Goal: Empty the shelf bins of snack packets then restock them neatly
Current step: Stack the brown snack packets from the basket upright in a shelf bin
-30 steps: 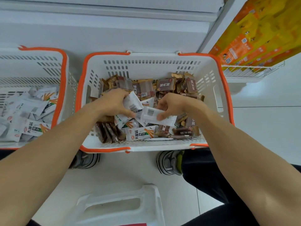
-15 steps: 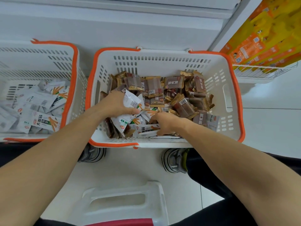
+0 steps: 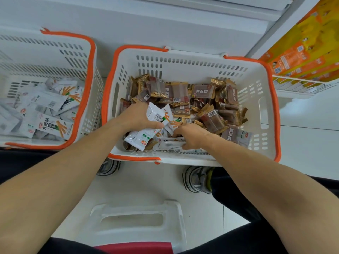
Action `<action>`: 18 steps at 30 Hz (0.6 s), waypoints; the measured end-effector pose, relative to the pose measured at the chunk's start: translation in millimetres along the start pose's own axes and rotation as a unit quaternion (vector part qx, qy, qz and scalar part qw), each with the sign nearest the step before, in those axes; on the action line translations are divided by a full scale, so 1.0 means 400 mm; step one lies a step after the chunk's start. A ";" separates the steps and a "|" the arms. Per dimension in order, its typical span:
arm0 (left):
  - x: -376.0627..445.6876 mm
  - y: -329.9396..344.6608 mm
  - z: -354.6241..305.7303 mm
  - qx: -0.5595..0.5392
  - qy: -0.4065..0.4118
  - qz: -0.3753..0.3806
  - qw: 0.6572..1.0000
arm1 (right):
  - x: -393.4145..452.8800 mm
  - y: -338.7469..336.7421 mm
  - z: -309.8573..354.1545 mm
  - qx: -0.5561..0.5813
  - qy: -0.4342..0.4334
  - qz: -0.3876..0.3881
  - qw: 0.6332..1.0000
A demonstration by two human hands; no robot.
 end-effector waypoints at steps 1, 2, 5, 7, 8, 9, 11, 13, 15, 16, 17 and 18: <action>0.002 0.001 0.002 0.001 -0.002 -0.001 1.000 | -0.001 -0.001 -0.002 0.008 0.000 -0.004 1.000; 0.003 0.002 0.003 0.004 -0.003 -0.002 1.000 | 0.000 -0.001 -0.004 0.014 -0.001 -0.007 1.000; 0.000 0.009 0.003 0.010 0.005 -0.010 1.000 | -0.002 0.006 -0.004 0.008 -0.011 -0.010 1.000; -0.002 0.016 0.001 0.014 0.007 -0.008 1.000 | -0.001 0.013 -0.007 0.005 -0.009 -0.003 1.000; -0.002 0.020 -0.001 0.021 0.005 -0.005 1.000 | 0.001 0.017 -0.011 0.003 -0.002 0.004 1.000; 0.000 0.024 0.000 0.028 0.002 -0.004 1.000 | 0.001 0.018 -0.012 -0.001 0.003 0.012 1.000; 0.004 0.028 0.003 0.039 -0.007 -0.004 0.999 | 0.005 0.019 -0.009 -0.013 0.004 0.020 1.000; 0.007 0.031 0.004 0.041 -0.002 0.003 0.999 | 0.007 0.015 0.002 -0.029 0.000 0.017 0.999; 0.008 0.032 -0.004 0.039 0.021 0.019 0.999 | 0.008 0.009 0.006 -0.030 0.007 0.013 0.999; 0.007 0.033 -0.011 0.037 0.033 0.031 0.998 | 0.008 0.006 0.008 -0.028 0.011 0.015 0.999; 0.005 0.033 -0.018 0.032 0.043 0.040 0.998 | 0.008 0.001 0.010 -0.033 0.012 0.016 0.999; 0.003 0.031 -0.023 0.025 0.045 0.044 0.998 | 0.008 -0.004 0.013 -0.039 0.011 0.016 0.999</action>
Point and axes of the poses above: each hand's wrist, its own x-axis towards the middle knuckle, its own y-axis out of the palm, z = x × y, the point moved 7 cm from there along x, towards the middle knuckle, and after that the axes turned 9 degrees about z, right-handed, at the moved point
